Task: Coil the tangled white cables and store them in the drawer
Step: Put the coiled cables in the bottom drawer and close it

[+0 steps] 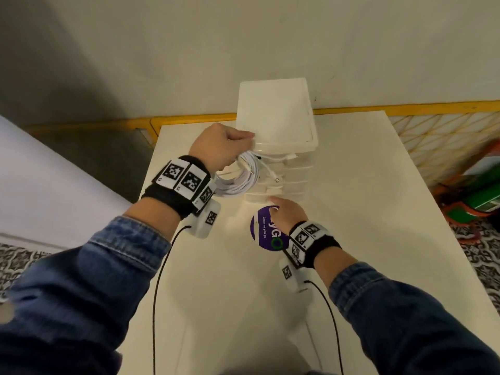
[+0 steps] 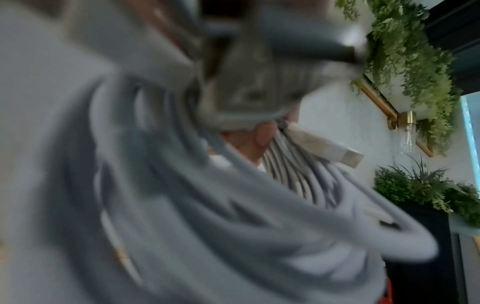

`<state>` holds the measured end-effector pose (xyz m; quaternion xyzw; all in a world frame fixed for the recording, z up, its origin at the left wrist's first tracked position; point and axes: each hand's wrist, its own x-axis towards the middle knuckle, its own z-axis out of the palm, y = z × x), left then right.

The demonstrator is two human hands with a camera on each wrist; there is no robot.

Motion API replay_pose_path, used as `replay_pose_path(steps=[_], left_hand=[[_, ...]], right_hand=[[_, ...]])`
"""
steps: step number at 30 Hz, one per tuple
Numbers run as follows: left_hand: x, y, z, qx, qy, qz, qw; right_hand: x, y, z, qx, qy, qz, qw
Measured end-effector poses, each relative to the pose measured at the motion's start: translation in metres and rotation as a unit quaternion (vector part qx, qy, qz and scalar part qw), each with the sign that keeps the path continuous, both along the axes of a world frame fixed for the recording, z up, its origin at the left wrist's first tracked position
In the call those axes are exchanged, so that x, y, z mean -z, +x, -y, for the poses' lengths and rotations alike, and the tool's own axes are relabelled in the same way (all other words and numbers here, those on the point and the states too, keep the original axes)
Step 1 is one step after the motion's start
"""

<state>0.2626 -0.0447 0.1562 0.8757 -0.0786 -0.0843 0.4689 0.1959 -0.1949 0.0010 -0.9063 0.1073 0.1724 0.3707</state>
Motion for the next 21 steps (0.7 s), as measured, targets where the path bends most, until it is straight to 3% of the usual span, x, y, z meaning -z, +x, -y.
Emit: replay_pose_path(steps=[3,7,21], left_hand=[[0.008,-0.001,0.003,-0.014,-0.016,-0.008,1.000],[0.010,-0.002,0.004,-0.026,-0.020,0.005,0.999],[0.017,-0.006,0.009,-0.052,-0.005,0.042,0.998]], right_hand=[[-0.003,0.001,0.006,-0.045,-0.095,-0.003,0.994],[-0.007,-0.005,0.007,-0.070,-0.154,0.009,0.986],[-0.004,-0.071,-0.011,-0.073,-0.145,0.028,0.986]])
